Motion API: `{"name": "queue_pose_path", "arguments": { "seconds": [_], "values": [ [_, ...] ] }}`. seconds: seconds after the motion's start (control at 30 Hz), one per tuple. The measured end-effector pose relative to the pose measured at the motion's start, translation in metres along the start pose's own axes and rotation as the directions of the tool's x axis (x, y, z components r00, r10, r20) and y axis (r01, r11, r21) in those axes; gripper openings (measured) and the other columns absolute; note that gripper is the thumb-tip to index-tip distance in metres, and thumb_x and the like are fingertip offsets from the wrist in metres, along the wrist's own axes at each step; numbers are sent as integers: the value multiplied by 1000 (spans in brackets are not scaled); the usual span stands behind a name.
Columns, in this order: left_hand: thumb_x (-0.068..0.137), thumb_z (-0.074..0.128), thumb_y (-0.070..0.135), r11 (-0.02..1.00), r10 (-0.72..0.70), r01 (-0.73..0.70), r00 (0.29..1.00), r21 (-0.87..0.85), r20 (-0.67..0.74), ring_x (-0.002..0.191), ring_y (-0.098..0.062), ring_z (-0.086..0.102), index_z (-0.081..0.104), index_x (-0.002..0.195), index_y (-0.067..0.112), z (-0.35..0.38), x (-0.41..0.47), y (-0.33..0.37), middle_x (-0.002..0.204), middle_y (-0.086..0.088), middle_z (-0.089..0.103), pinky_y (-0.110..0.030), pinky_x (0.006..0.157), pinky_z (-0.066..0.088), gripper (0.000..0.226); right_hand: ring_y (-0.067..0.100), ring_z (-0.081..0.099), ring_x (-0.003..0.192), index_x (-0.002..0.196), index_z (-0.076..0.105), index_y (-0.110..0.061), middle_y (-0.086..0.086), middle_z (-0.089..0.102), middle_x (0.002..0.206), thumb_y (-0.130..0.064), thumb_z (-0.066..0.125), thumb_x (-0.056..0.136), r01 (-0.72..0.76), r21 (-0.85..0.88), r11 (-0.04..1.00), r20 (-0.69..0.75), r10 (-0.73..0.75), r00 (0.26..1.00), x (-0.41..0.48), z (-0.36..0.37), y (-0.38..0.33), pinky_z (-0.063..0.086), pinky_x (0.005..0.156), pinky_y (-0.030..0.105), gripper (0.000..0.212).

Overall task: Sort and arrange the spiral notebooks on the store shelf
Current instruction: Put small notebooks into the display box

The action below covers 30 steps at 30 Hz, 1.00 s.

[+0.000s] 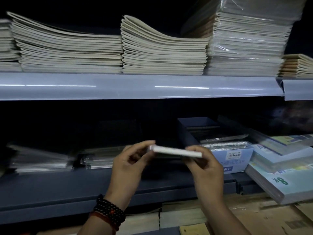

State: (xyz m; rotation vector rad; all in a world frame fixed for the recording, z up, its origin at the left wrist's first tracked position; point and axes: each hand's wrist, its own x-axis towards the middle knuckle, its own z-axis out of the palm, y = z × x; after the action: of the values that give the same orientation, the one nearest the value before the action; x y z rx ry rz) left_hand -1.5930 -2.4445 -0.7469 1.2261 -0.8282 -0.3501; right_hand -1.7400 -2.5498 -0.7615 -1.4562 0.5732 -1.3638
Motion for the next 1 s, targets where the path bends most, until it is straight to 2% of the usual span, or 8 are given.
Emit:
{"name": "queue_pose_path", "arguments": {
  "seconds": [0.1, 0.2, 0.3, 0.4, 0.5, 0.6, 0.8, 1.0],
  "values": [
    [98, 57, 3, 984, -132, 139, 988, -108, 75, 91, -15, 73, 79, 98, 16, -2, -2, 3, 102, -2, 78, -23, 70, 56, 26, 8, 66, 93, 87, 74, -15, 13, 61, 112, 24, 61, 80, 26, 5, 1000, -4, -26, 1000, 1, -1, 3, 53, 72, 16, 42],
    [97, 58, 13, 921, -285, 299, 954, -251, 89, 85, -30, 69, 76, 98, 4, -2, -3, -2, 102, -16, 77, -39, 73, 49, 20, 17, 70, 93, 84, 76, -22, 10, 70, 102, 9, 65, 87, -32, 69, 997, 34, 30, 999, 0, 0, 6, 58, 71, 26, 33],
    [87, 71, 7, 909, -300, 294, 954, -297, 24, 82, -23, 69, 77, 99, 7, -2, -2, -5, 99, -15, 76, -31, 69, 56, 14, 18, 73, 94, 94, 77, -22, 2, 76, 96, 0, 65, 91, -87, 84, 993, 37, 84, 996, -1, 4, 7, 60, 74, 29, 25],
    [86, 70, -2, 875, -301, 258, 953, -411, -42, 91, -28, 73, 61, 127, 4, -1, 0, -7, 101, -19, 75, -26, 65, 61, 42, 23, 73, 80, 118, 67, -17, 11, 75, 91, -12, 54, 101, -216, 180, 960, 42, 212, 976, -4, 12, 6, 60, 69, 34, 22],
    [84, 70, -7, 830, -298, 212, 951, -516, -87, 97, -34, 71, 38, 142, 22, 0, 3, -11, 109, -25, 70, -35, 67, 62, 72, 36, 66, 71, 123, 60, 0, 27, 69, 96, -42, 46, 101, -533, 431, 728, 330, 422, 844, -9, 19, 1, 59, 67, 47, 49],
    [83, 71, -8, 849, -293, 221, 953, -480, -80, 93, -32, 73, 43, 130, 25, 2, 0, -10, 108, -25, 71, -38, 72, 62, 63, 37, 66, 75, 119, 64, -4, 28, 69, 104, -28, 60, 95, -577, 288, 764, 490, 400, 774, -15, 23, 0, 59, 67, 44, 34],
    [94, 68, 15, 862, -315, 241, 944, -446, -100, 92, -36, 74, 58, 110, 11, -2, 0, -7, 105, -18, 75, -42, 73, 63, 19, 30, 62, 58, 112, 61, -4, 25, 72, 94, 0, 48, 100, -440, 251, 862, 241, 385, 891, -3, 12, 3, 53, 50, 33, 19],
    [82, 75, 5, 839, -331, 231, 935, -492, -125, 89, -31, 75, 63, 111, 1, -9, 4, -9, 100, -23, 74, -34, 76, 62, 32, 32, 69, 73, 119, 64, -9, 15, 71, 99, -3, 67, 91, -295, 359, 886, 70, 290, 955, 4, 7, -4, 59, 67, 34, 29]
  ]
}}
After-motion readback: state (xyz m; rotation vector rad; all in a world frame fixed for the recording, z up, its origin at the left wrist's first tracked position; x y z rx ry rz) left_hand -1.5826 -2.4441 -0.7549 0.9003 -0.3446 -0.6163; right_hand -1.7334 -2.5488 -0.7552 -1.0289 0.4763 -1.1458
